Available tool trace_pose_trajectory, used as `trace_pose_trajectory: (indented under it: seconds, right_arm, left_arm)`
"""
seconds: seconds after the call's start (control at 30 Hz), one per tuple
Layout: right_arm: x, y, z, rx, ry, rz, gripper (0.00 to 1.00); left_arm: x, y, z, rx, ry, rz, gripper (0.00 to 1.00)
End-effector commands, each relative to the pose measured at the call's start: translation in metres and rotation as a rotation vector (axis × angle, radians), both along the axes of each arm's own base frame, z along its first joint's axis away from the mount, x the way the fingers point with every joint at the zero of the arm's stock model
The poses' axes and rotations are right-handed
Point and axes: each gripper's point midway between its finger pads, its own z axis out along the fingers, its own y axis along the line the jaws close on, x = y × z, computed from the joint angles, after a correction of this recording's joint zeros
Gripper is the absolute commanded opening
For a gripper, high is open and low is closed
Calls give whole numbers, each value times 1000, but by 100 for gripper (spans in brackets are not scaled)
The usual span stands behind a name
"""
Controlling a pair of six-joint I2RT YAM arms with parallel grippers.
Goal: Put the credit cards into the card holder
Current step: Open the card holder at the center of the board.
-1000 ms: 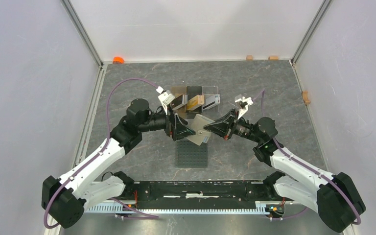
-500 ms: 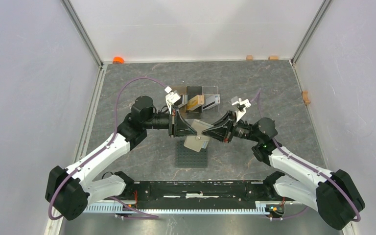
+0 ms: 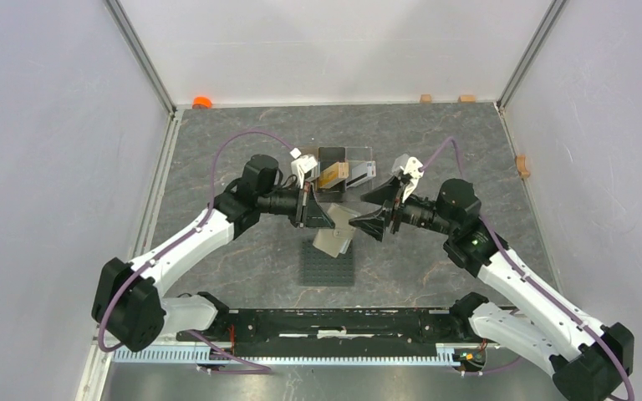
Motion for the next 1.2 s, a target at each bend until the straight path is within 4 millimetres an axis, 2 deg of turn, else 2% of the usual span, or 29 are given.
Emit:
trace_pose_trajectory:
  seconds: [0.0, 0.03, 0.1, 0.23, 0.43, 0.63, 0.97, 1.03, 1.17]
  right_arm:
    - [-21, 8, -16, -76, 51, 153, 75]
    - [-30, 10, -26, -96, 94, 198, 74]
    - [-41, 13, -32, -103, 118, 256, 72]
    - [-60, 16, -36, -80, 155, 360, 70]
    - [-62, 22, -50, -90, 192, 393, 67]
    - [-58, 22, -75, -165, 227, 385, 67]
    - [-91, 43, -85, -190, 250, 530, 66]
    - [-96, 48, -84, -188, 246, 554, 65]
    - [-107, 55, -84, -194, 242, 598, 50]
  left_arm:
    - [-9, -1, 4, 0, 25, -76, 2]
    - [-11, -1, 3, -2, 33, -86, 2]
    - [-15, -1, 2, 0, 49, -111, 2]
    - [-19, -1, 1, 3, 60, -137, 2]
    - [-32, -6, 15, -91, 97, -214, 2]
    - [-40, -8, 28, -160, 101, -261, 2]
    - [-39, -9, 31, -172, 93, -258, 2]
    - [-38, -9, 31, -171, 87, -253, 2]
    - [-32, -6, 29, -141, 58, -215, 2]
